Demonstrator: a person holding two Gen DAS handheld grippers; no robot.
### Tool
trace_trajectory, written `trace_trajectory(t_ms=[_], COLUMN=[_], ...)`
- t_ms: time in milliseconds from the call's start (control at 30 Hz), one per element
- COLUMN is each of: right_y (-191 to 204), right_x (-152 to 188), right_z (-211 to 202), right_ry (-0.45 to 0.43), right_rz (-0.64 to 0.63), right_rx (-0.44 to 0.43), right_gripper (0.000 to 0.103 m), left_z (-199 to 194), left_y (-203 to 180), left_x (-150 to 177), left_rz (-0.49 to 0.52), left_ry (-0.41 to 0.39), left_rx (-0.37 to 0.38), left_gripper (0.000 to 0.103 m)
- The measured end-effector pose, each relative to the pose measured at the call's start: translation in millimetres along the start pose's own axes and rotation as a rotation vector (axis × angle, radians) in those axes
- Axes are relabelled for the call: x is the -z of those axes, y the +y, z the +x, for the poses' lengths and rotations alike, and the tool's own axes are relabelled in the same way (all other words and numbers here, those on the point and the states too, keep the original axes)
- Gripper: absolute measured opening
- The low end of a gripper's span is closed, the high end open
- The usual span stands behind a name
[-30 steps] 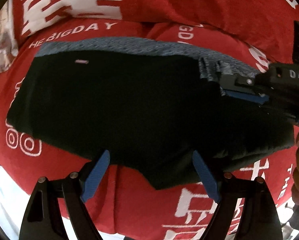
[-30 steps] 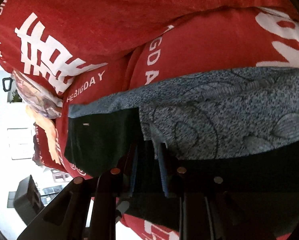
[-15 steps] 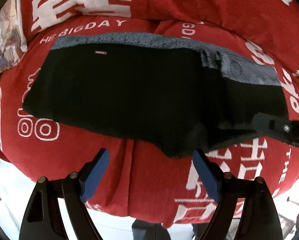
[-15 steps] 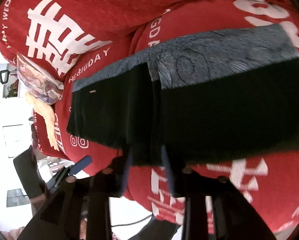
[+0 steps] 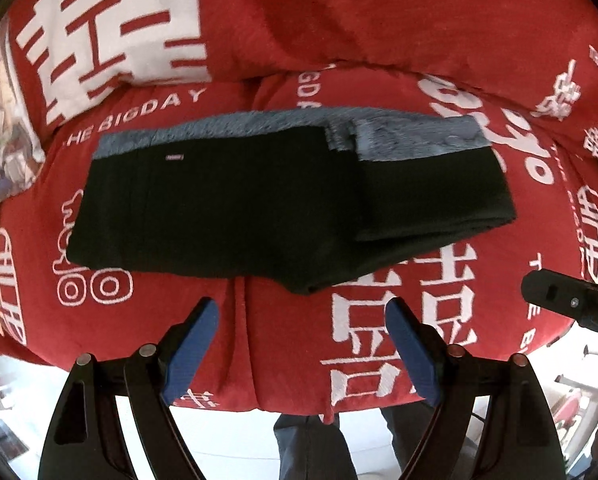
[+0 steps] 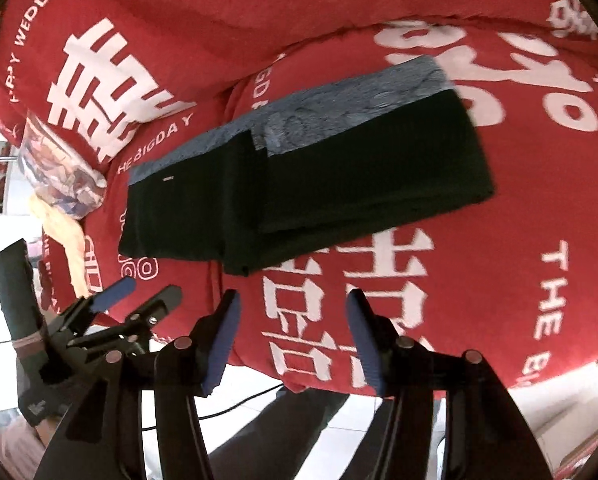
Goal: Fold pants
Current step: 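Open both tools and withdraw them above the folded trousers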
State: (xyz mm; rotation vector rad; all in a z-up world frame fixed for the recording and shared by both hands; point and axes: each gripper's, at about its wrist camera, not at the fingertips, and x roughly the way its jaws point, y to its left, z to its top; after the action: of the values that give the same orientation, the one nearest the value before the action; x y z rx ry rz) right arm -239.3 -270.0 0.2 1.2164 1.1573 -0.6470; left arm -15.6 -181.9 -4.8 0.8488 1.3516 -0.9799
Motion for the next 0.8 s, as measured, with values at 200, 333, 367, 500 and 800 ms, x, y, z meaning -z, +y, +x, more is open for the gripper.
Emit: trace_trajectory(t_ms=[200,333,367,500,800], right_y=[-0.5,3.3,4.3,11.6,20.6], right_x=[6.9,6.7,6.7,7.0,10.5], right_z=[-23.7,-29.7,-30.6,-36.6,-42.0], right_ry=[-0.03,-0.04,-0.042,-0.056,-0.072], right_rz=[0.018,0.021,0.02,0.009,0.013], right_rx=[0.027,0.044,0.044,0.055,0.075], right_gripper=[0.062,0.062,0.062,0.062,0.062], left_z=[-15.0,-16.9,-17.2,-17.2,-20.1], left_y=[-7.2,-7.4,-6.5,-5.2,3.3], left_x=[-2.9,-3.2,-3.5,-4.5,-6.7], left_rz=[0.047,0.057,0.057,0.056,0.047], left_ry=[-0.008,-0.006,-0.006,-0.004,-0.016], left_rx=[0.009,0.009,0.011,0.014,0.034], left_gripper=[0.086,0.086,0.086,0.086,0.086])
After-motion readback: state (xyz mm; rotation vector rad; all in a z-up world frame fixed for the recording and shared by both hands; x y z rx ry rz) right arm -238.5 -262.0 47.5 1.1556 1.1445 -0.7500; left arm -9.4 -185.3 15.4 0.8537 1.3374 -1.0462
